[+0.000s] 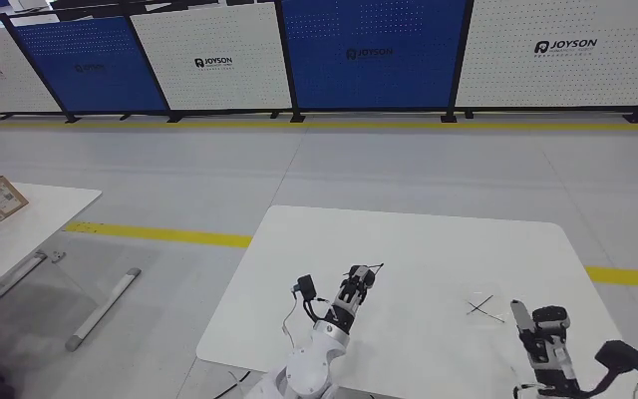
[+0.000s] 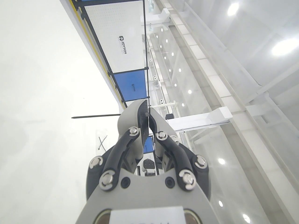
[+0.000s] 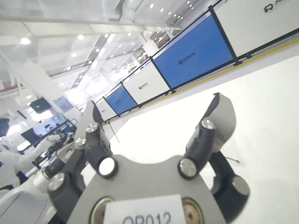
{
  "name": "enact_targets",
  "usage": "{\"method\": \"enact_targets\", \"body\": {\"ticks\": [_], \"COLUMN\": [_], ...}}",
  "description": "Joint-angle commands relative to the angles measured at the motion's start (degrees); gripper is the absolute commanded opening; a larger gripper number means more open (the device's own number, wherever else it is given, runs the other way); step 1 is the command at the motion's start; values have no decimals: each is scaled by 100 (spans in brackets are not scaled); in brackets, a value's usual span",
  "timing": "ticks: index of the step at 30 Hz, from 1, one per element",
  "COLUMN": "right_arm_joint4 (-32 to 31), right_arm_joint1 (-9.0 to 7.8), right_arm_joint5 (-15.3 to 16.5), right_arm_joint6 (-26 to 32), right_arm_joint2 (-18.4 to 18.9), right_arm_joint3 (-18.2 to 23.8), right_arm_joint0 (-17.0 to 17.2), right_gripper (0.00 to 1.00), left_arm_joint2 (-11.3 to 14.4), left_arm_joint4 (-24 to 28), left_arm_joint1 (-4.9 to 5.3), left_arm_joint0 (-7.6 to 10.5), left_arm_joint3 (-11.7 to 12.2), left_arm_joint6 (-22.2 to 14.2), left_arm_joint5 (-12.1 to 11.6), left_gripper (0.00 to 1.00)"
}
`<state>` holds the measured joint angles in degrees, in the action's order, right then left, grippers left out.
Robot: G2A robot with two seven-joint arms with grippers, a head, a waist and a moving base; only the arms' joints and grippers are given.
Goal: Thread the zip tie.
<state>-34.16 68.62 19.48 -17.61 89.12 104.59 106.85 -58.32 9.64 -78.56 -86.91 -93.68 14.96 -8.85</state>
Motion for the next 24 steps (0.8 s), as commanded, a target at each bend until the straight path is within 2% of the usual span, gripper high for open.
{"method": "enact_targets", "body": {"ticks": [1, 3, 24], "right_arm_joint4": [325, 611, 611], "right_arm_joint1": [-51, -90, -90], "right_arm_joint5": [0, 0, 0], "right_arm_joint6": [-12, 34, 34], "right_arm_joint2": [211, 339, 339], "right_arm_joint3": [32, 47, 47], "right_arm_joint0": [112, 188, 188], "right_gripper": [100, 100, 100], "left_arm_joint2": [4, 5, 15], "left_arm_joint4": [49, 125, 196], "left_arm_joint1": [-12, -26, -34], "left_arm_joint0": [23, 43, 57], "left_arm_joint3": [82, 146, 181], "left_arm_joint6": [21, 53, 7], "left_arm_joint5": [-37, -78, -81], "left_gripper": [0, 0, 0]}}
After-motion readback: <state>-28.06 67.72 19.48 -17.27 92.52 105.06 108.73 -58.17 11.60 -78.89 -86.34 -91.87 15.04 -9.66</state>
